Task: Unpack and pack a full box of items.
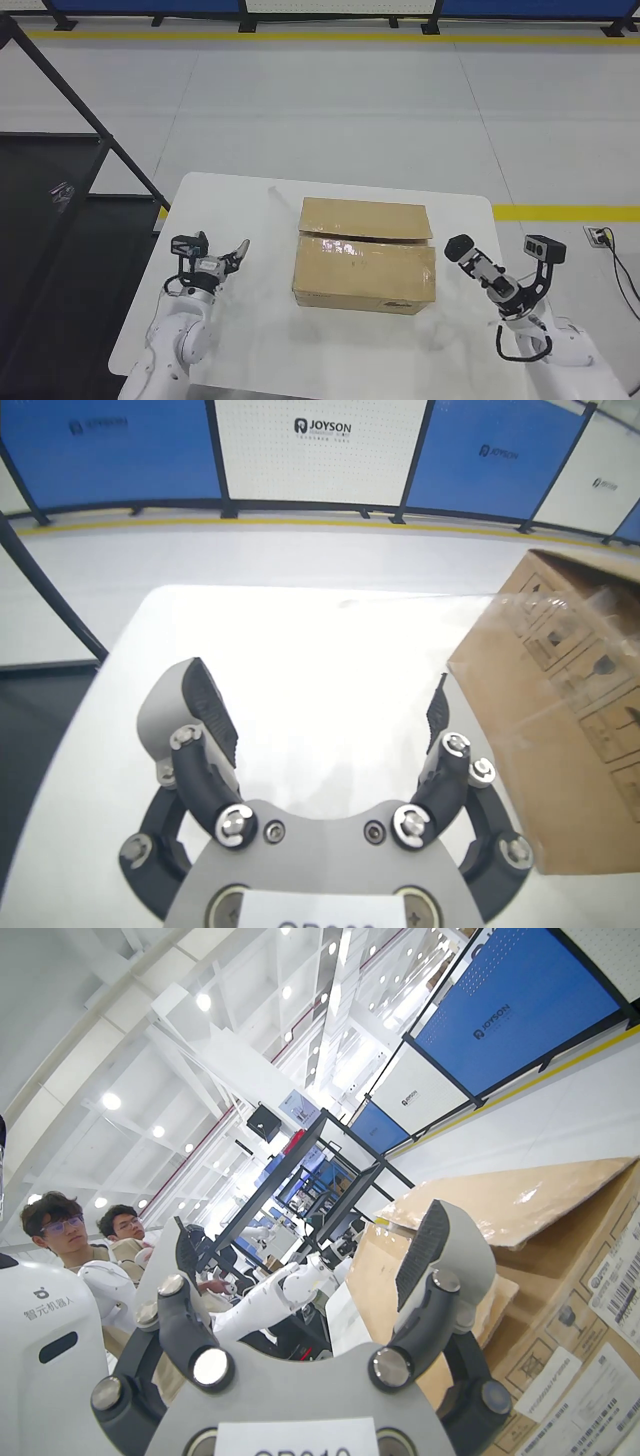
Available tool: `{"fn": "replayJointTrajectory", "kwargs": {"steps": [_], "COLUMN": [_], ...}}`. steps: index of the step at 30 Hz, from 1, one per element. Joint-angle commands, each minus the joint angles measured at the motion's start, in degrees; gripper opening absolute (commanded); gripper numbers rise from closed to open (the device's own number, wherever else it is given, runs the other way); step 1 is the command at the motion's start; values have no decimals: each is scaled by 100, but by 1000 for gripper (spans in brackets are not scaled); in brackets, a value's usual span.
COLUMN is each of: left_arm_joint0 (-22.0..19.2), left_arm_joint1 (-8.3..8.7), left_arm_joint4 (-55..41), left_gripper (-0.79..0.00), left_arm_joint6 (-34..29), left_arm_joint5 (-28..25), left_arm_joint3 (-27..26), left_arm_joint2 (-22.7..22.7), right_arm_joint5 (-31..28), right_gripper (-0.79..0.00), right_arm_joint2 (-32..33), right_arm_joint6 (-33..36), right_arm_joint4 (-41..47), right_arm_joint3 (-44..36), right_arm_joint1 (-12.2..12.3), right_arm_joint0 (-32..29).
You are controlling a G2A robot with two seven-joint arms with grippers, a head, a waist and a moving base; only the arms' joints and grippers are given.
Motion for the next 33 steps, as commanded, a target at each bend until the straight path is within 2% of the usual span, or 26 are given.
{"fn": "replayJointTrajectory", "kwargs": {"steps": [1, 2, 4, 6, 8, 13, 15, 20, 26, 33], "left_arm_joint0": [-308, -490, -850, -1228, -1567, -2280, -2497, -2903, -3228, -3461], "left_arm_joint1": [-28, -68, -152, -230, -334, -594, -694, -932, -1174, -1305], "left_arm_joint4": [619, 736, 735, 1139, 1162, 1393, 1553, 1601, 1494, 1135], "left_gripper": [0, 0, 0, 0, 0, 0, 0, 0, 0, 0], "left_arm_joint6": [848, 1037, 1377, 1708, 1919, 2249, 2340, 2422, 2377, 2721], "left_arm_joint5": [170, 266, 95, 458, 402, 594, 835, 983, 1167, 1491], "left_arm_joint3": [636, 946, 1540, 2111, 2639, 3687, 4005, 4600, 5064, 5404], "left_arm_joint2": [266, 418, 696, 973, 1213, 1723, 1902, 2185, 2349, 2263], "right_arm_joint5": [7, 6, -21, -53, -100, -167, -173, -150, -77, -7], "right_gripper": [0, 0, 0, 0, 0, 0, 0, 0, 0, 0], "right_arm_joint2": [-13, -14, 9, 57, 121, 324, 396, 578, 661, 671], "right_arm_joint6": [-88, -126, -190, -251, -290, -370, -403, -486, -522, -472], "right_arm_joint4": [-21, -33, -47, -32, -4, 28, 15, -15, -35, -18], "right_arm_joint3": [10, 22, 44, 50, 35, -63, -123, -241, -345, -303], "right_arm_joint1": [-8, -10, -10, -6, 3, 36, 47, 73, 86, 94], "right_arm_joint0": [-17, -32, -84, -159, -255, -524, -633, -852, -946, -888]}}
